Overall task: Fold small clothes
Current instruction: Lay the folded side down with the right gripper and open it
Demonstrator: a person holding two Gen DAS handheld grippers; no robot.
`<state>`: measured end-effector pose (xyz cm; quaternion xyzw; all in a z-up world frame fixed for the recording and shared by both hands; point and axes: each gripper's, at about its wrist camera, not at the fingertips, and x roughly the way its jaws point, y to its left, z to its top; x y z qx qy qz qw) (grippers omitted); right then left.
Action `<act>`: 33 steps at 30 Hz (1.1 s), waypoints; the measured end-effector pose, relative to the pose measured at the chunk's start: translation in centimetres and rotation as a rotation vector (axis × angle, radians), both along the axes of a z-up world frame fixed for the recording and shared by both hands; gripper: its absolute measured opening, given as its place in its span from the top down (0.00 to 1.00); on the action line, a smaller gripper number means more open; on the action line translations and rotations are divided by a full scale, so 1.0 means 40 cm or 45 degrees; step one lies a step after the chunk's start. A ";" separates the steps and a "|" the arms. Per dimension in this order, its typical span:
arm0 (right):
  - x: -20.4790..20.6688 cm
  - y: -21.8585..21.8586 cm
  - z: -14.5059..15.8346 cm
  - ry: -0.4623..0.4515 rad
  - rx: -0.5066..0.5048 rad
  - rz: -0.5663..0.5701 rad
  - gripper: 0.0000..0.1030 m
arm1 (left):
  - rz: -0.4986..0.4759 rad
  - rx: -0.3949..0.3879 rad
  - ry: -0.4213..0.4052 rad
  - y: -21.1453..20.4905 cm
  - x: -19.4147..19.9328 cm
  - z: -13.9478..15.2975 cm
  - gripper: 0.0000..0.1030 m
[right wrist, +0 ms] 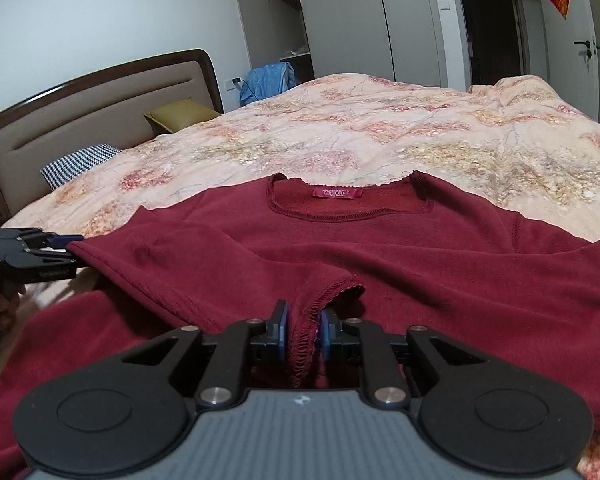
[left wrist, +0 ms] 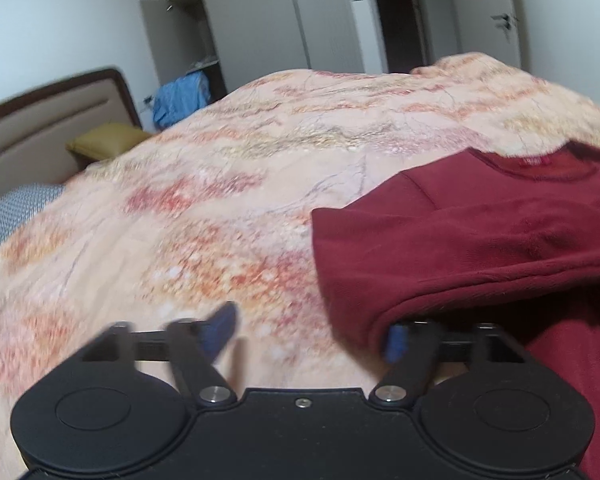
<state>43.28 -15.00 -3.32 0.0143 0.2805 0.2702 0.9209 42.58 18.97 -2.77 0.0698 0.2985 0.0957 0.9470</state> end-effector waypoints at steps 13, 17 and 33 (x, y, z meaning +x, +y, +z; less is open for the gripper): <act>-0.163 -0.115 0.034 -0.047 -0.007 -0.028 0.04 | 0.052 -0.130 0.031 0.027 -0.212 0.021 0.01; -0.266 -0.168 0.031 -0.070 -0.032 -0.035 0.00 | 0.004 -0.167 0.026 -0.016 -0.311 0.015 0.01; -0.565 -0.268 -0.062 0.099 0.192 -0.155 0.01 | -0.223 -0.494 0.143 -0.137 -0.524 -0.032 0.06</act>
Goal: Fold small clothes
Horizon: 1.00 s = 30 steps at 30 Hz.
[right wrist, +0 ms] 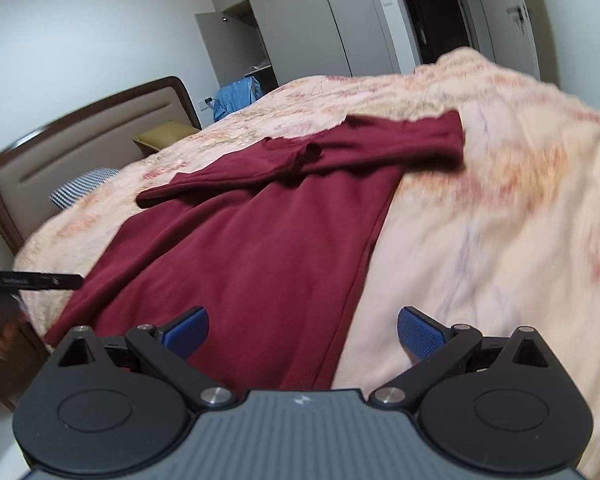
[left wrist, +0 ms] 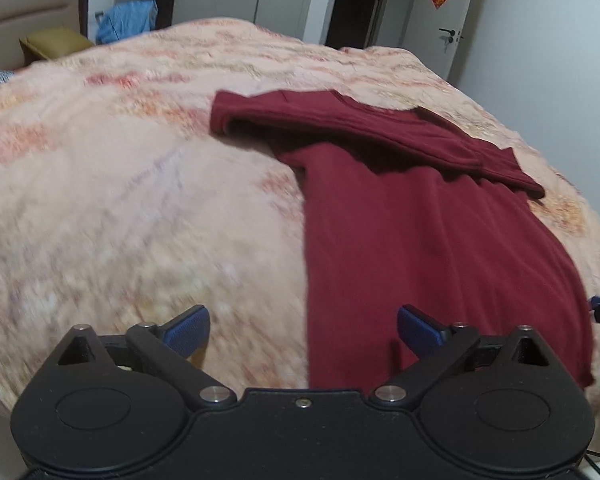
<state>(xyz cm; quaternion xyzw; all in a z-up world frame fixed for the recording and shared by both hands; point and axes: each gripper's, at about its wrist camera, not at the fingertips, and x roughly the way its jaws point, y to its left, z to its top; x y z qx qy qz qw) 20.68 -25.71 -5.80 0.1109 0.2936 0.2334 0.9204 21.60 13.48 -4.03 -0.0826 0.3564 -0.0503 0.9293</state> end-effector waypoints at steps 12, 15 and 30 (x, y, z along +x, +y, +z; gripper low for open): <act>-0.078 0.030 -0.050 0.134 0.081 -0.042 0.56 | 0.086 -0.058 0.113 -0.023 -0.042 -0.002 0.44; -0.086 0.036 -0.047 0.136 0.052 -0.073 0.69 | 0.129 -0.062 0.167 -0.031 -0.036 0.000 0.55; -0.173 -0.110 0.176 -0.171 0.042 -0.040 0.94 | 0.078 -0.113 0.004 -0.090 -0.184 0.175 0.97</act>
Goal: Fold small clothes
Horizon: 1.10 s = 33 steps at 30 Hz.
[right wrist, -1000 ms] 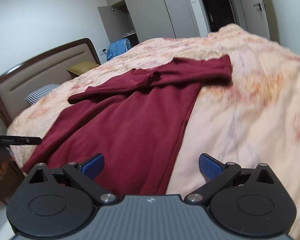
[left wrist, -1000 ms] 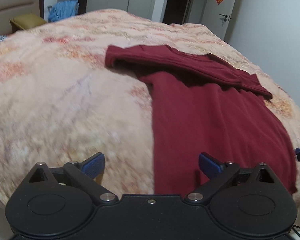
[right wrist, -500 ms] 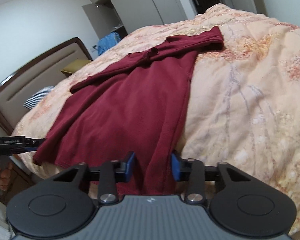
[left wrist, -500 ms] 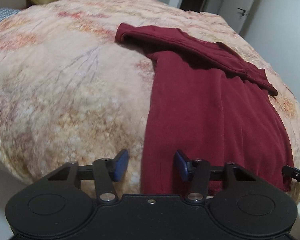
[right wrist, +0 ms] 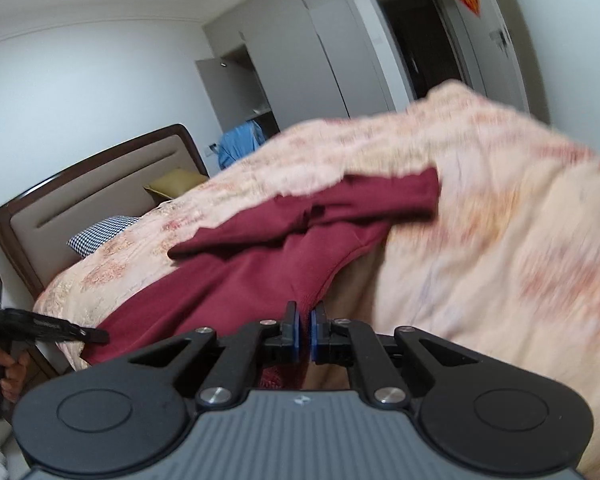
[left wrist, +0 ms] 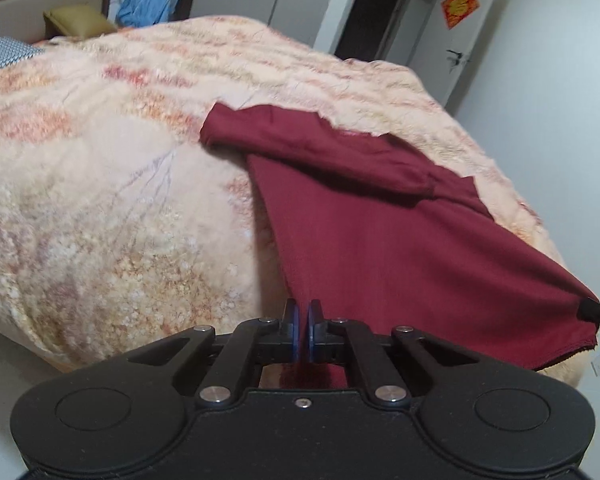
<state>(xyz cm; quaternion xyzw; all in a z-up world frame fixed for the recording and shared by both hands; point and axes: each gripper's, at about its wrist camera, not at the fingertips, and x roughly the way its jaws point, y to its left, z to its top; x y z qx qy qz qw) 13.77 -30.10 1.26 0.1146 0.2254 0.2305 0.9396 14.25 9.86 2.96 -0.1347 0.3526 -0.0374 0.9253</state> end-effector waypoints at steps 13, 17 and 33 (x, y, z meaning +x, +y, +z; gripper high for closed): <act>-0.058 0.006 -0.091 0.101 -0.266 0.001 0.94 | 0.102 -0.094 0.117 0.038 -0.068 -0.154 0.96; -0.059 0.016 -0.119 0.087 -0.334 0.018 0.94 | 0.102 -0.075 0.131 0.035 -0.070 -0.164 0.94; -0.075 0.097 -0.102 -0.092 -0.645 0.237 0.09 | 0.123 0.147 -0.022 -0.014 -0.081 -0.110 0.01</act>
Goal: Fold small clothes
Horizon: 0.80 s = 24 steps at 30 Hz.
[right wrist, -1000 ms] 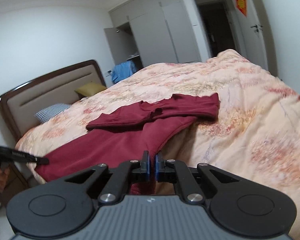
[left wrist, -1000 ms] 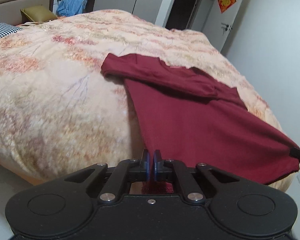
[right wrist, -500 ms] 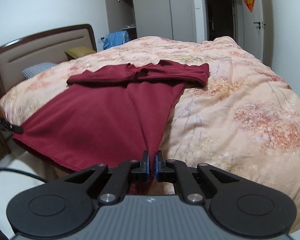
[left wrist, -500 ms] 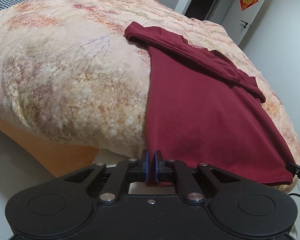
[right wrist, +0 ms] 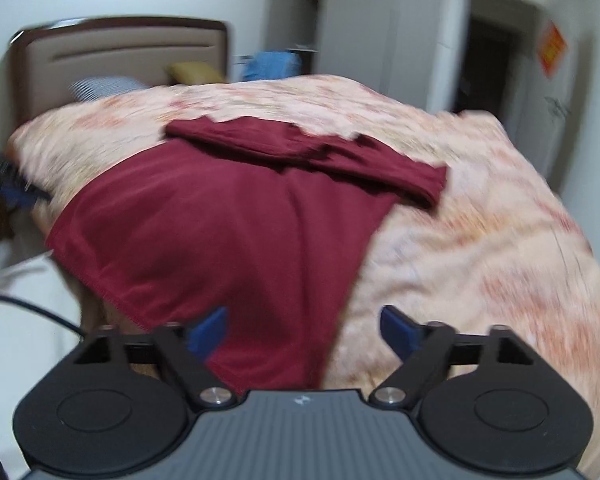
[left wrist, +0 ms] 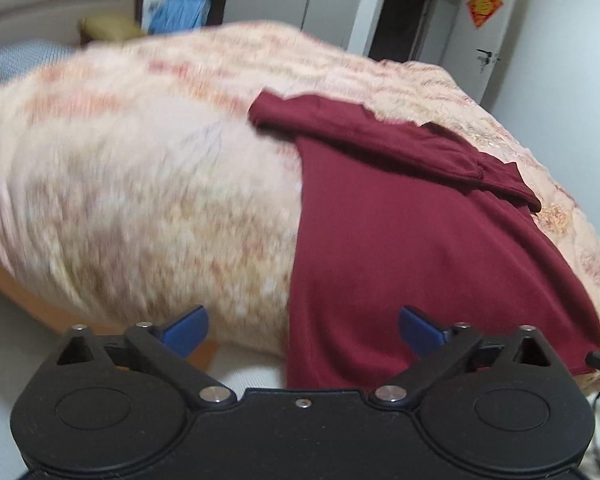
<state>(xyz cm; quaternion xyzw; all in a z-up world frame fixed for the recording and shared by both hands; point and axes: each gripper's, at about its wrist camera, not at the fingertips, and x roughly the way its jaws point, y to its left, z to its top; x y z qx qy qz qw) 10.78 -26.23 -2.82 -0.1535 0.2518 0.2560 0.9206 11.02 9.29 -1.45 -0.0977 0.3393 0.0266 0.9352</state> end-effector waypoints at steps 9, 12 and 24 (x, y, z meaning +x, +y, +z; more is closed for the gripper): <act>0.025 0.163 -0.081 -0.020 -0.365 0.271 0.02 | -0.091 -0.044 -0.003 -0.077 0.045 -0.007 0.01; 0.025 0.196 -0.117 -0.038 -0.484 0.316 0.02 | -0.115 -0.026 -0.008 -0.101 0.056 -0.010 0.01; -0.004 0.243 -0.229 -0.214 -0.797 0.301 0.01 | -0.197 0.006 -0.031 -0.141 0.060 -0.014 0.01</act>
